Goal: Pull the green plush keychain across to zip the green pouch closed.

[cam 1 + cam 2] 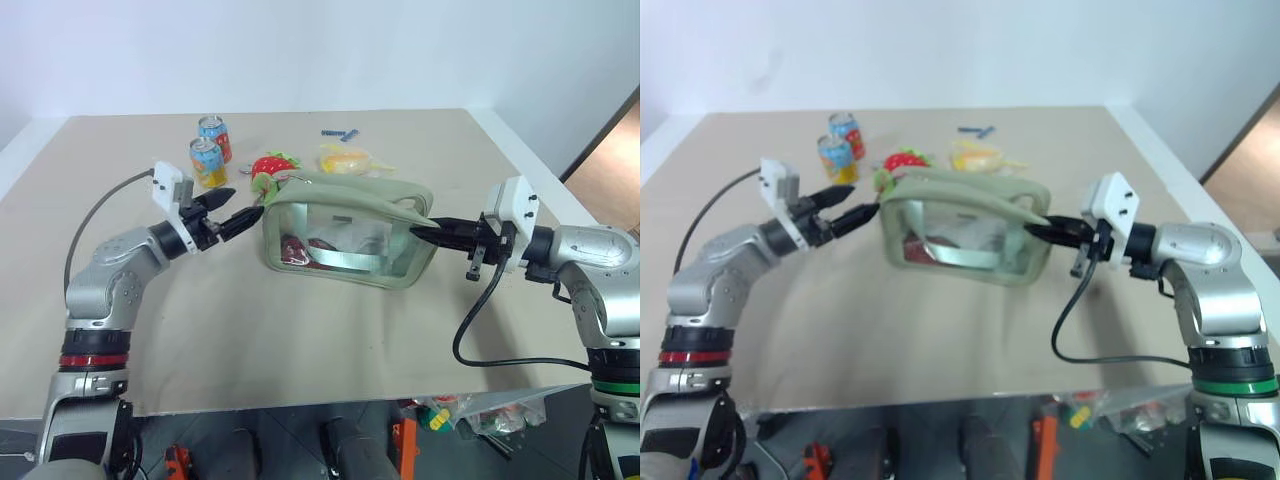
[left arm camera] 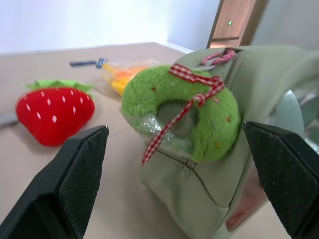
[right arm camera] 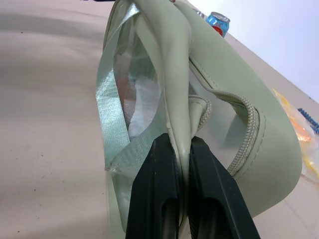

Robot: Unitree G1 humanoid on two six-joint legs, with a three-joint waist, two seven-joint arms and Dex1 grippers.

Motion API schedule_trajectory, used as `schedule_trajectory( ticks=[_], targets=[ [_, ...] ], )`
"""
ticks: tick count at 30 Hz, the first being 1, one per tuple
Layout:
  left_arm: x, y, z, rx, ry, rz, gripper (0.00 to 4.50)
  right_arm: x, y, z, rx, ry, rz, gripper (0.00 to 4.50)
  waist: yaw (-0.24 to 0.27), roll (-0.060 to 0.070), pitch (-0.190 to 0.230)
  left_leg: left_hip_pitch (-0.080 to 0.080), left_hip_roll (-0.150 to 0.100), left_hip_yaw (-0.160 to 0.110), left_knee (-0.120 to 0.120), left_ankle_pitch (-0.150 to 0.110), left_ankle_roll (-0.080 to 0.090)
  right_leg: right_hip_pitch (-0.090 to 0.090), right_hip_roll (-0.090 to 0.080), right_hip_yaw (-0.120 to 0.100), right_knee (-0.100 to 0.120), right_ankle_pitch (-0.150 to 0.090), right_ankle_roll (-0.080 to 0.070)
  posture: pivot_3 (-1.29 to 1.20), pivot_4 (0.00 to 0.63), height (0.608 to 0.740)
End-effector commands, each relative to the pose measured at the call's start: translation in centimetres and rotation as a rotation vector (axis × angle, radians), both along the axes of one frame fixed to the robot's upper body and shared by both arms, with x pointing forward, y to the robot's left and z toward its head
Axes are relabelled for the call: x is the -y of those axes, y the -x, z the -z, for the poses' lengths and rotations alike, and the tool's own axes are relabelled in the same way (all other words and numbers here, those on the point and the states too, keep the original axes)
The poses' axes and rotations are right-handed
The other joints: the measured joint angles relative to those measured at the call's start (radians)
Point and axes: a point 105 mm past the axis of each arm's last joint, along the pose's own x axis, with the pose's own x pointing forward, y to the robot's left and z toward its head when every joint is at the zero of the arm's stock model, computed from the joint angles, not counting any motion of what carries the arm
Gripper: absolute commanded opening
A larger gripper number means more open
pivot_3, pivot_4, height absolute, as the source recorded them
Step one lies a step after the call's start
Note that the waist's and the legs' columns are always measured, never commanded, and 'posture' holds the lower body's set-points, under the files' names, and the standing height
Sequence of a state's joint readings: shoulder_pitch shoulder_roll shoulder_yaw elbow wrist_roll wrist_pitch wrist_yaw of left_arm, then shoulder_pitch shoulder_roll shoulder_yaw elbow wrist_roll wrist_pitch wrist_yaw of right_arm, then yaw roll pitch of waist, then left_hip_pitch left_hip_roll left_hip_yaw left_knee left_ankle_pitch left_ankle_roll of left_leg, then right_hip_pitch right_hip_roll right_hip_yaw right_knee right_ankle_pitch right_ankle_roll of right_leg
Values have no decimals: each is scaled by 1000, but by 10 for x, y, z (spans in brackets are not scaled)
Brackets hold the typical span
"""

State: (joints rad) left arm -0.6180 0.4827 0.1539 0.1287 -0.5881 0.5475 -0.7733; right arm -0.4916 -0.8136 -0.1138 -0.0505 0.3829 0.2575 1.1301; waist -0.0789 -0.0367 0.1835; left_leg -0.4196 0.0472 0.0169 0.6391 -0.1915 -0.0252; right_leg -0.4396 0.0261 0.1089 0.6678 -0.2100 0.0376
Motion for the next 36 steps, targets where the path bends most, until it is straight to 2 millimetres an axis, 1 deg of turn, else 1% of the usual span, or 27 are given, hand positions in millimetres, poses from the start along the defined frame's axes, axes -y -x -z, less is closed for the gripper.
schedule_trajectory(
  ticks=[1,4,8,13,17,19,22,25,31,34,36],
  targets=[
    [7,-6,0,-39,60,23,4500,-3,3,-6,41,21,-16,13,0,0,0,0,0,0,0,0,0,0,0,0,0,0,0,0,150,740],
    [10,-9,-2,-74,141,41,4500,-2,4,-6,42,22,-9,13,0,0,0,0,0,0,1,0,0,1,0,0,0,0,0,0,150,740],
    [18,-8,-6,-146,258,119,4500,0,4,-4,39,33,0,13,1,0,0,0,0,0,1,0,0,1,0,0,0,1,1,0,150,740],
    [13,-17,-14,-155,379,101,4500,-1,4,-2,34,37,-1,13,1,0,0,0,-1,0,1,0,0,1,0,0,0,1,1,0,150,740],
    [12,-19,-19,-150,446,104,4500,-1,4,-1,31,40,0,13,0,0,0,0,0,0,1,0,0,1,0,0,0,1,1,0,150,740],
    [14,-21,-16,-159,437,98,4500,-1,4,-1,30,41,1,13,0,0,0,0,0,-1,1,0,0,1,0,0,0,1,1,0,150,740],
    [13,-25,-10,-188,472,79,4500,-1,4,-1,30,40,2,13,1,0,0,0,-1,-1,1,0,0,1,0,0,0,1,1,0,150,740],
    [19,-26,-6,-209,467,97,4500,0,3,-1,32,44,4,13,1,0,0,0,-1,0,1,0,0,1,0,0,0,1,2,0,150,740],
    [25,-29,-4,-212,472,107,4500,1,3,-1,37,48,8,13,1,0,0,0,-1,-1,1,0,0,1,0,0,0,1,2,0,150,740],
    [29,-28,-8,-203,482,133,3675,2,2,0,36,53,10,0,1,0,0,0,-1,0,1,0,0,1,0,0,0,1,2,0,150,740],
    [29,-28,-7,-202,483,136,3008,3,3,1,35,54,12,0,1,0,0,0,-1,0,1,0,0,1,0,0,0,1,2,0,150,740]
  ],
)
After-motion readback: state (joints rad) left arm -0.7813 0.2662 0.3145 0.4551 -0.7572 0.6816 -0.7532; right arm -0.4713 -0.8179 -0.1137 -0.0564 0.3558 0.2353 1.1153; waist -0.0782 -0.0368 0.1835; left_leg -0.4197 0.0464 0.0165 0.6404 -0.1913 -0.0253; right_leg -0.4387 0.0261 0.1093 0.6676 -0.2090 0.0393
